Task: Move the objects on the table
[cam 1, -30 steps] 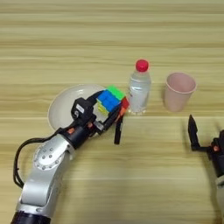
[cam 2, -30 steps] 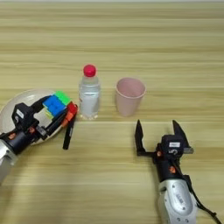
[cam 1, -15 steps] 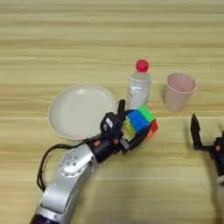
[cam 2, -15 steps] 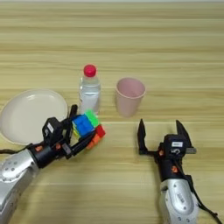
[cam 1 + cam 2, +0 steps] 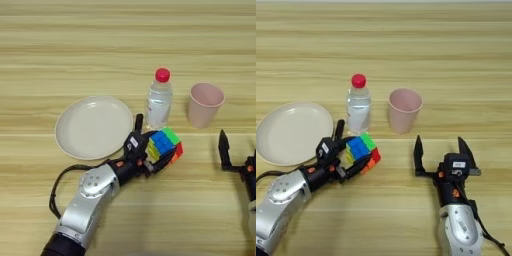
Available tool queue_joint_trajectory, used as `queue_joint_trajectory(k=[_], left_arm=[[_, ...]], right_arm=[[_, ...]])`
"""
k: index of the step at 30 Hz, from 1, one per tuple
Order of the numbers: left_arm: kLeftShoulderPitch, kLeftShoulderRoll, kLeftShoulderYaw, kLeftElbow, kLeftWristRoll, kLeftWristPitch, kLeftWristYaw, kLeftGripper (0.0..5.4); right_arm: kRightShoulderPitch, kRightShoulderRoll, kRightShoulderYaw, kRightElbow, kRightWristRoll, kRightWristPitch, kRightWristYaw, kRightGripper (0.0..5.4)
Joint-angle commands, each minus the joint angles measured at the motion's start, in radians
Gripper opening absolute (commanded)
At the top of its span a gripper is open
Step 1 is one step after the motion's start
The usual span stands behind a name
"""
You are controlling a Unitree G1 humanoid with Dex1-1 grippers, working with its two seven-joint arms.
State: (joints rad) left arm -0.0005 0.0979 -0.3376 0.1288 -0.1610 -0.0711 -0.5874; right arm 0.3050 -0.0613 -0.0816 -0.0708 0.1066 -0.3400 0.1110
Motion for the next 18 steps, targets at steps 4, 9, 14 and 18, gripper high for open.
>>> queue_joint_trajectory(k=[4, 9, 14, 18], left_arm=[[0.004, 0.002, -0.016, -0.005, 0.034, 0.010, 0.007, 3.97], [0.021, 0.011, -0.022, -0.061, 0.046, 0.024, 0.017, 4.43], [0.034, 0.018, -0.016, -0.110, 0.045, 0.040, 0.025, 4.92], [0.040, 0.020, -0.010, -0.140, 0.041, 0.050, 0.035, 5.21]], right_arm=[[-0.005, 0.004, -0.003, -0.005, 0.001, 0.011, -0.005, 5.40], [-0.006, 0.005, -0.001, -0.002, 0.001, 0.012, -0.003, 5.40], [-0.007, 0.005, 0.001, 0.002, 0.000, 0.012, -0.002, 5.40], [-0.007, 0.005, 0.002, 0.003, 0.000, 0.011, -0.001, 5.40]])
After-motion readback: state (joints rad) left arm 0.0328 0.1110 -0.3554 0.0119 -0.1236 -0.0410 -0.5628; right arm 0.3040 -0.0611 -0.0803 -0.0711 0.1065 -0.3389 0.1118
